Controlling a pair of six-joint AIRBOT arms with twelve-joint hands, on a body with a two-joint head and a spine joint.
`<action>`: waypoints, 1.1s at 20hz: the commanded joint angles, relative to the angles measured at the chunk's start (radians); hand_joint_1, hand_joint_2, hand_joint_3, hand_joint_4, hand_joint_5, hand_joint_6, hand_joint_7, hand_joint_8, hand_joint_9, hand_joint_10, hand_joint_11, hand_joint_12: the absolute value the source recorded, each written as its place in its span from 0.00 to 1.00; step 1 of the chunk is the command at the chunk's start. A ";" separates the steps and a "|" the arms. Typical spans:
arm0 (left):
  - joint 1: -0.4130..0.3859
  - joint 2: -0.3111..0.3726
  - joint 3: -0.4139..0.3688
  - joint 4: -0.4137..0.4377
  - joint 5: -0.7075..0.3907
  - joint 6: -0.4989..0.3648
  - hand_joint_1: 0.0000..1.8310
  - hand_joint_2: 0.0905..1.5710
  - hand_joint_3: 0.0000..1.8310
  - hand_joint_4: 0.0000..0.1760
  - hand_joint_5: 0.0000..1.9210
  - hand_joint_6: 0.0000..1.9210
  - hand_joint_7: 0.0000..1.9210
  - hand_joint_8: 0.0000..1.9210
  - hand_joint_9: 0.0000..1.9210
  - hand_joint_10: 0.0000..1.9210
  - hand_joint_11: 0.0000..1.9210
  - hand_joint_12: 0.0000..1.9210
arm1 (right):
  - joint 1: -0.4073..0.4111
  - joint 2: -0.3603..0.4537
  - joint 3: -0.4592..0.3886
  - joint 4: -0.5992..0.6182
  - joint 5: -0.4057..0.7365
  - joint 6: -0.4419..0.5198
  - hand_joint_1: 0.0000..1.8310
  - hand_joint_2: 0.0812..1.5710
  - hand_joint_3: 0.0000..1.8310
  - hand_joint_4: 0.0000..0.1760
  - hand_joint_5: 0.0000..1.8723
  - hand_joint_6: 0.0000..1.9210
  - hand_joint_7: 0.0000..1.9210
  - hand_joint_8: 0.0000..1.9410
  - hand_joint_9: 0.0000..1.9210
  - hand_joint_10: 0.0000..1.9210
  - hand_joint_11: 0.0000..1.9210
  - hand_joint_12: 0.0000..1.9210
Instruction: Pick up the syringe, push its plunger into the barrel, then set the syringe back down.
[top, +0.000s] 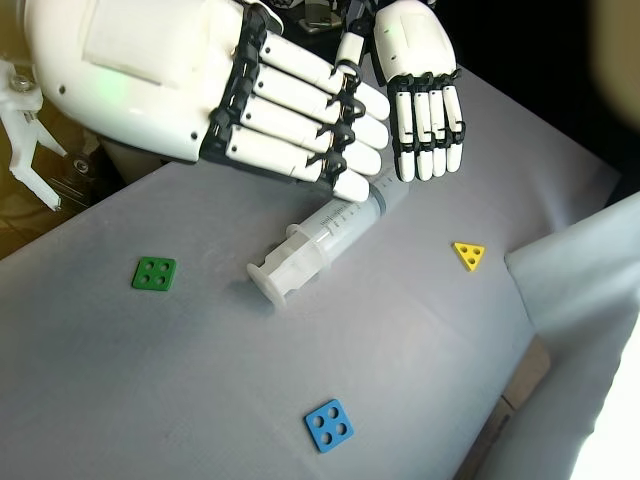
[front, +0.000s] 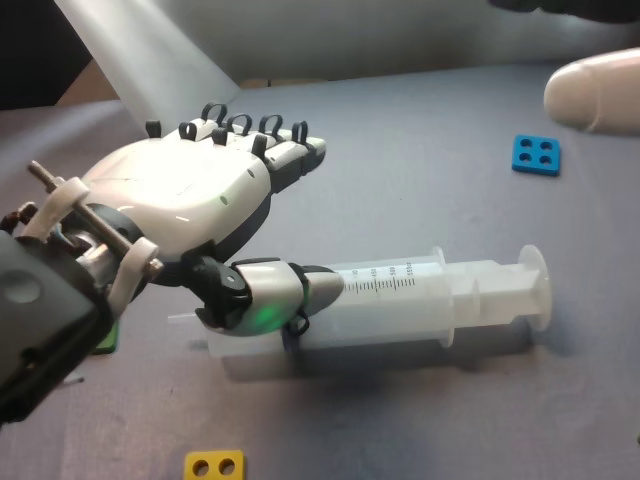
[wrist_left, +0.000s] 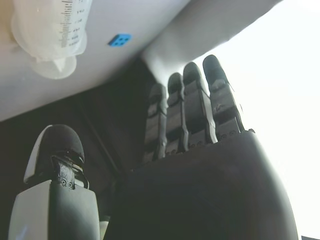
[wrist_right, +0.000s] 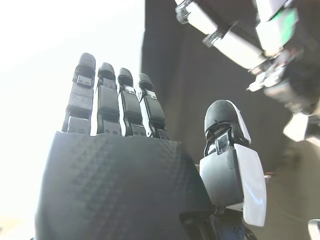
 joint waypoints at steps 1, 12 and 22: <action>-0.003 -0.011 0.005 0.061 -0.070 -0.004 0.29 0.72 0.00 0.00 0.06 0.00 0.06 0.00 0.07 0.00 0.00 0.20 | 0.011 0.000 -0.002 0.019 0.027 0.011 0.00 0.81 0.00 0.00 0.03 0.00 0.01 0.00 0.01 0.00 0.00 0.15; 0.041 -0.161 0.048 -0.015 -0.146 0.030 0.49 0.66 0.00 0.00 0.00 0.00 0.00 0.00 0.00 0.00 0.00 0.07 | 0.012 0.000 -0.001 0.019 0.063 0.004 0.00 0.81 0.00 0.00 0.04 0.00 0.02 0.00 0.02 0.01 0.00 0.15; 0.089 -0.255 0.080 -0.042 -0.183 0.063 0.60 0.57 0.00 0.00 0.00 0.00 0.01 0.00 0.04 0.00 0.00 0.20 | 0.012 0.001 -0.001 0.019 0.089 0.006 0.00 0.81 0.00 0.00 0.03 0.00 0.01 0.00 0.02 0.00 0.00 0.13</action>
